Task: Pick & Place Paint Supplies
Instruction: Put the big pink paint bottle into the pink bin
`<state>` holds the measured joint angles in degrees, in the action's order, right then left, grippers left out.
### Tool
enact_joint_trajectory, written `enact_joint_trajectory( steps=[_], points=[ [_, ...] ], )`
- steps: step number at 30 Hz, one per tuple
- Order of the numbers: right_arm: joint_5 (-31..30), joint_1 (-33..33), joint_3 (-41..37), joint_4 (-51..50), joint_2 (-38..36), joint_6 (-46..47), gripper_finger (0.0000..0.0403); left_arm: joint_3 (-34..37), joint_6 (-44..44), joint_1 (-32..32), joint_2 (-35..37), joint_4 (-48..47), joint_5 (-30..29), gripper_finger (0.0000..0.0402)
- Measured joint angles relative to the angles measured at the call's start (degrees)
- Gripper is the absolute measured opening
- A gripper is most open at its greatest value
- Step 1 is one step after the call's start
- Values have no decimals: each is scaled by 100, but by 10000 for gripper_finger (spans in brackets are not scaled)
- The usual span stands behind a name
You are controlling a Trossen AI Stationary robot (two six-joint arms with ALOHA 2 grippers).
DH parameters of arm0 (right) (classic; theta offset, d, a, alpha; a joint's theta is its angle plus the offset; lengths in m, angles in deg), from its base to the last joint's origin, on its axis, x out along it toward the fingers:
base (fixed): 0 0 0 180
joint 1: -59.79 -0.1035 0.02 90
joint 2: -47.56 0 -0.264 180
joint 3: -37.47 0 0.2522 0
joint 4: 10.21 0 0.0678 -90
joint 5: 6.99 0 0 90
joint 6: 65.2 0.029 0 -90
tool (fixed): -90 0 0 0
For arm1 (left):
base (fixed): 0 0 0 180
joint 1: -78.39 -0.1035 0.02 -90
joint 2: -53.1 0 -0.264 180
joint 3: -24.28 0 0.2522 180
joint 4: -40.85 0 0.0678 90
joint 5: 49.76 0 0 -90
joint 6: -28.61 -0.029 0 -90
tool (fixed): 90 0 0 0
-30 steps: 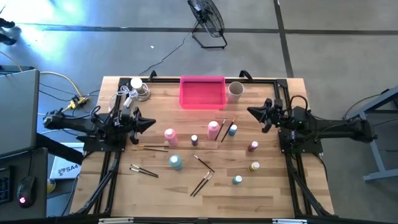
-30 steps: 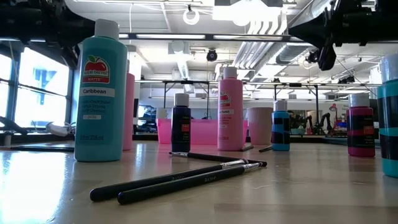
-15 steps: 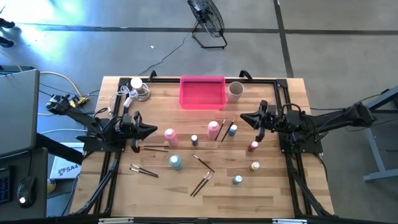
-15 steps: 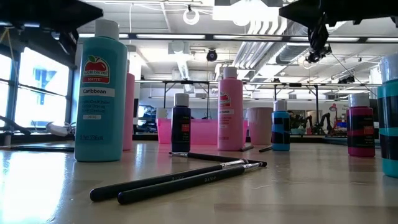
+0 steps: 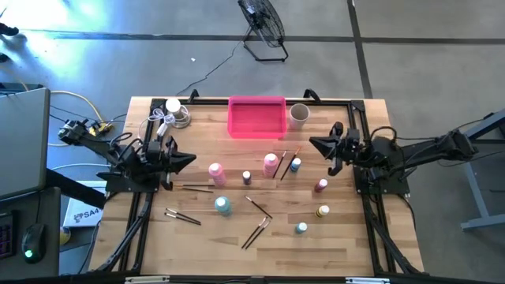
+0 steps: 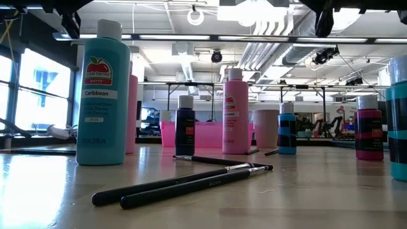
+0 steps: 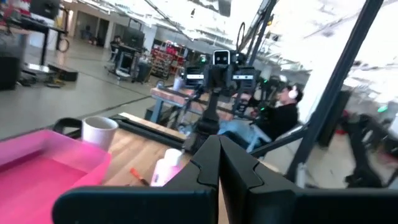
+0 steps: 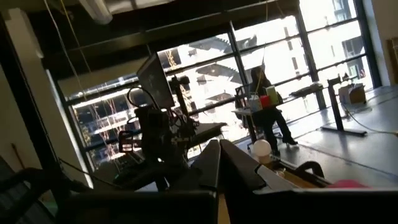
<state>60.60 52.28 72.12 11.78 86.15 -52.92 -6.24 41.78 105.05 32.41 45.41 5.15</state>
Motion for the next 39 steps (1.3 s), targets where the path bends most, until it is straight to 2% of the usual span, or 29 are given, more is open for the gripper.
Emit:
enact_joint_trajectory(
  steps=[7,11,15,18,24,30,39],
  points=[
    [344,0,0,221,0,-55,3,-2,358,-1,-15,-3,629,0],
    [191,0,0,222,0,-55,3,-4,503,0,-77,-18,899,0],
    [-198,0,0,222,0,-154,3,-4,658,0,-111,-16,460,7],
    [-319,4,0,220,0,-204,2,-4,561,0,-103,-45,37,28],
    [-319,1,0,220,0,-205,2,-4,497,-1,-105,-47,-372,108],
    [-317,2,0,220,0,-204,2,-4,360,0,-111,-44,-425,180],
    [-318,2,0,220,0,-204,2,-4,180,-2,-129,356,-750,189]
  ],
)
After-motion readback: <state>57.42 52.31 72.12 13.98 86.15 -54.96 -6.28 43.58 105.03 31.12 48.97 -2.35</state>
